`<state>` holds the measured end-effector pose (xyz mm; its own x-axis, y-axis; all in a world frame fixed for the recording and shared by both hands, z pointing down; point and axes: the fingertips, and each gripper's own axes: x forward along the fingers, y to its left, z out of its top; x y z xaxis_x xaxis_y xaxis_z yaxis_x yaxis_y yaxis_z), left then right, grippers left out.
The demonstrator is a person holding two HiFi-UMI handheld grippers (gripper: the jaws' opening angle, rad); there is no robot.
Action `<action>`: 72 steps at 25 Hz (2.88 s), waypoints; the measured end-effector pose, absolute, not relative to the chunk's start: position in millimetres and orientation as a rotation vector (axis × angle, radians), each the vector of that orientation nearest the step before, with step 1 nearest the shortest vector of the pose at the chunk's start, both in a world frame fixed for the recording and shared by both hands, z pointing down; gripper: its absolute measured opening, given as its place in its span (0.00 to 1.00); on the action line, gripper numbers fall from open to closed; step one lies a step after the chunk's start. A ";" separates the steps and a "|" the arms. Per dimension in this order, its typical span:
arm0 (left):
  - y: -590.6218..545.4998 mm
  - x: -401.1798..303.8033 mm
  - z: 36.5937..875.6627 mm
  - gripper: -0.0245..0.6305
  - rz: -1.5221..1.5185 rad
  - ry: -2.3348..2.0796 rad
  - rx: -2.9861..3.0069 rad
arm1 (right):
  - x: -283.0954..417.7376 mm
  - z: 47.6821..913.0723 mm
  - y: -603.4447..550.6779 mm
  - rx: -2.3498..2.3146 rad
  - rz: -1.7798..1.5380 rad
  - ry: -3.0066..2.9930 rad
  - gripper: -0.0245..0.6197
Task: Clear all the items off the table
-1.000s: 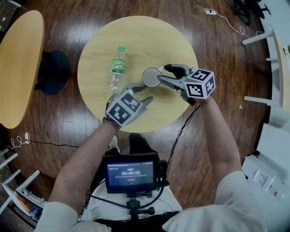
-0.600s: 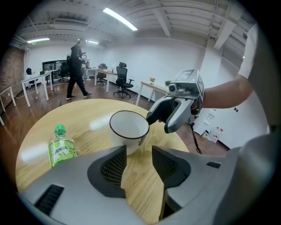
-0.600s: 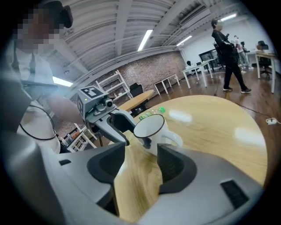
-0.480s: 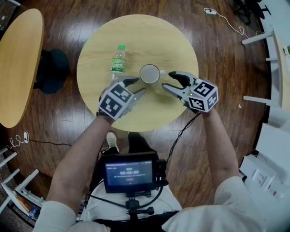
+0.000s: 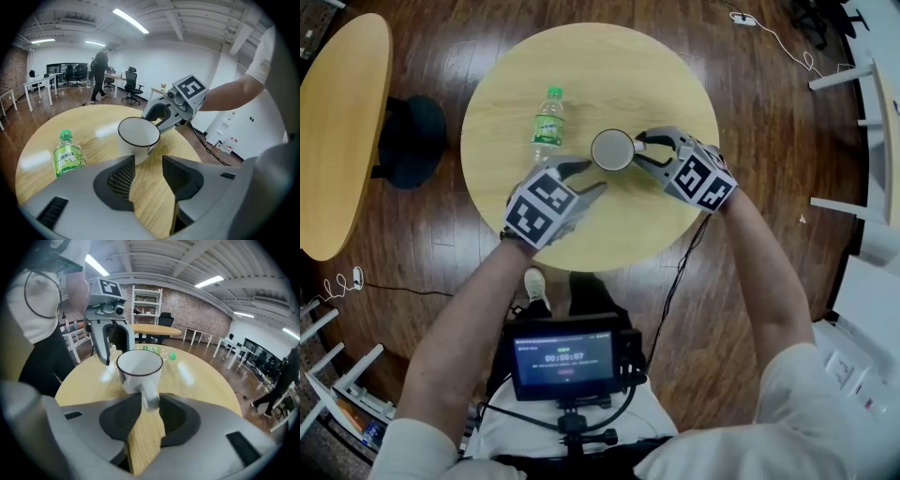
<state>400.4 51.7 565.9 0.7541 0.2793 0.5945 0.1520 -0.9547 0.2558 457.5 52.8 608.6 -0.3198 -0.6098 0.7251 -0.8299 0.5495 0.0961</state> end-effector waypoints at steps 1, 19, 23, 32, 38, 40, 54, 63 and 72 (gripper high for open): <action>51.0 401.3 566.0 0.32 0.981 0.343 2.760 | 456.8 609.1 52.9 1.142 0.370 -2.048 0.20; 44.9 401.7 567.0 0.32 0.975 0.353 2.765 | 434.6 601.2 71.3 1.256 0.430 -2.101 0.15; 46.0 399.3 567.9 0.32 0.973 0.359 2.760 | 431.2 599.5 76.5 1.400 0.475 -2.075 0.15; 48.8 401.6 565.7 0.32 0.959 0.381 2.770 | 433.9 591.4 91.6 1.581 0.516 -2.012 0.14; 55.0 401.4 553.8 0.32 0.935 0.401 2.782 | 447.0 578.8 110.3 1.697 0.549 -1.957 0.14; 55.3 400.9 549.3 0.32 0.926 0.406 2.790 | 451.8 573.1 114.8 1.733 0.556 -1.945 0.14; 50.3 356.9 481.9 0.32 0.755 0.331 2.801 | 450.9 505.0 122.3 1.789 0.450 -1.945 0.14; 32.3 296.1 454.7 0.32 0.711 0.167 2.823 | 426.6 460.9 106.7 1.775 0.396 -2.001 0.14; 1.9 224.2 440.3 0.32 0.676 -0.045 2.797 | 374.5 427.2 69.8 1.665 0.345 -2.120 0.14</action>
<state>224.2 1.9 440.3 0.8910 0.0313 0.4530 -0.0911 -0.9650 0.2457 374.5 69.8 427.2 -0.1937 -0.8615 0.4693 -0.9658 0.2515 0.0630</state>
